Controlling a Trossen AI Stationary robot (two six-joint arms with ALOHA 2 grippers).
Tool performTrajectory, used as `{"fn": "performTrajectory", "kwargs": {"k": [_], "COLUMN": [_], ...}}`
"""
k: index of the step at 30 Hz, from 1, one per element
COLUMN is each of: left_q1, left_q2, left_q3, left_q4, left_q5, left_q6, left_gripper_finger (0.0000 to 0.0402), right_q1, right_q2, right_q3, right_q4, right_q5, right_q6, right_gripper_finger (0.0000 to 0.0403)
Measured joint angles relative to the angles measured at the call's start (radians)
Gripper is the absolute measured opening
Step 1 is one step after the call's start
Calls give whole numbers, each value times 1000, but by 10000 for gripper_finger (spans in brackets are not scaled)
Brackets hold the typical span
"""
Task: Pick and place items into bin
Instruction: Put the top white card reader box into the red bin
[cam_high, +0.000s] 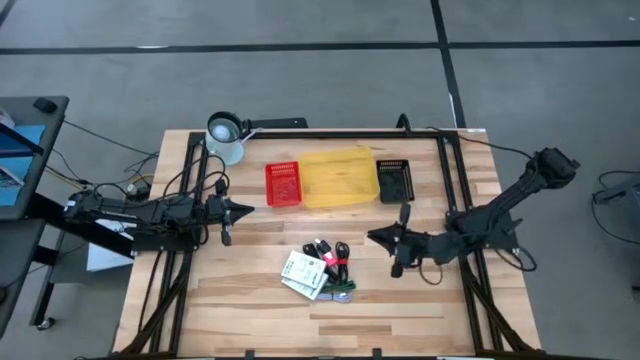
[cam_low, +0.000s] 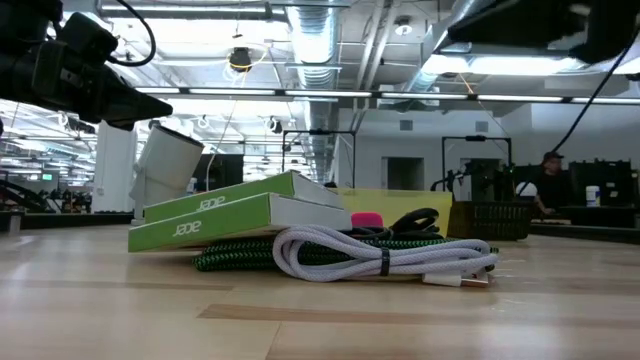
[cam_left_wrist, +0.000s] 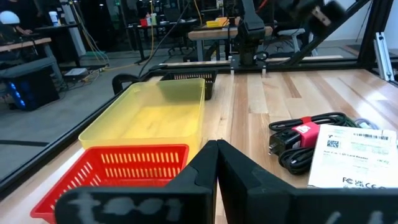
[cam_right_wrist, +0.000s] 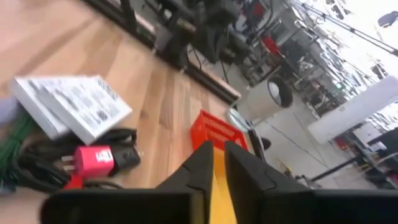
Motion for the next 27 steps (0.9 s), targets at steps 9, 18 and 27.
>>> {"fn": "performTrajectory", "kwargs": {"k": [9,18,27], "left_q1": [0,0,0], "left_q2": [0,0,0], "left_q3": [0,0,0], "left_q4": [0,0,0], "left_q5": [0,0,0], "left_q6": [-22,-10,-11], "left_gripper_finger": [0,0,0], "right_q1": [4,40,111], "right_q2": [144,326,540], "right_q3": [37,107,246], "right_q4": [-1,-1,0], "right_q5": [127,130,260], "right_q6": [-75,-114,-114], "right_gripper_finger": [164,233,237]}}
